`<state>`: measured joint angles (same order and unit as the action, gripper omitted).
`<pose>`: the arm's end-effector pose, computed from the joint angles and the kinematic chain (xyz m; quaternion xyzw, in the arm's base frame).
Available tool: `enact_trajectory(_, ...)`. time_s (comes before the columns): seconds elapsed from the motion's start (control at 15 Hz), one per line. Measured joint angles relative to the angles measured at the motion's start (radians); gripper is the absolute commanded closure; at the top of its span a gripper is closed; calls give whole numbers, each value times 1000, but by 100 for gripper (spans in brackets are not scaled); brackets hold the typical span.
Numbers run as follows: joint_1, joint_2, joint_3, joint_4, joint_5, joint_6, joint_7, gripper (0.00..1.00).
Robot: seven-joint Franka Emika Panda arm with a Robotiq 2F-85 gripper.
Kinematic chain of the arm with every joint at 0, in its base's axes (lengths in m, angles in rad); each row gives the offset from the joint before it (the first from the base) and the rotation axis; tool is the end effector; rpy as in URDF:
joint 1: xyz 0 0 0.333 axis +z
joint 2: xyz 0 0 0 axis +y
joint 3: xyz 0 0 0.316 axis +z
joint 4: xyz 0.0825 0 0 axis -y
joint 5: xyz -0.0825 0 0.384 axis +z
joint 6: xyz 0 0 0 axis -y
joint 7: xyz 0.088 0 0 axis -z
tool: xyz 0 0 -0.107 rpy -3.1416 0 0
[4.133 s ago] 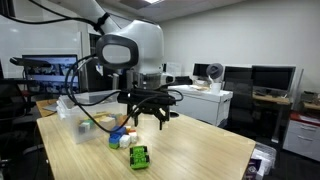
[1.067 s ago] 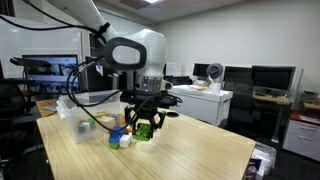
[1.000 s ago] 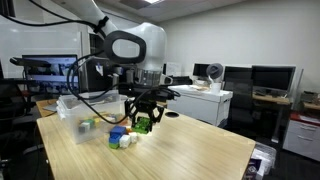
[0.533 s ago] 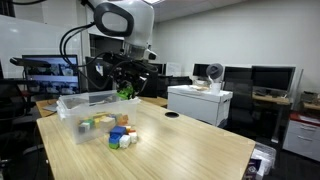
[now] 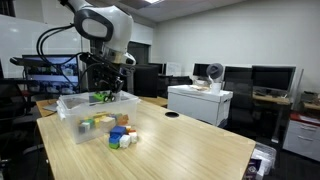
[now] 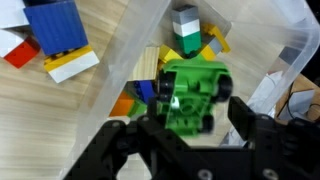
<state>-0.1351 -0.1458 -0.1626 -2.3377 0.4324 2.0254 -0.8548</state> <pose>0.4545 -0.1147 0.3851 -0.9635 -0.1629 -0.0364 0.2095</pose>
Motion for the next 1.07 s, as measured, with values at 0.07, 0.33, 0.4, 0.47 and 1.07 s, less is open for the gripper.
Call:
enact_trajectory(0.07,6,-8,0,-14,0,1,6,0)
enact_trajectory(0.33,12,-19,-6,-39,0,21,39,0)
enact_trajectory(0.4,12,-19,-10,-39,0,25,41,0)
enact_trajectory(0.47,11,-17,-17,-36,0,38,48,0)
enact_trajectory(1.07,-38,126,-113,29,-10,358,54,0)
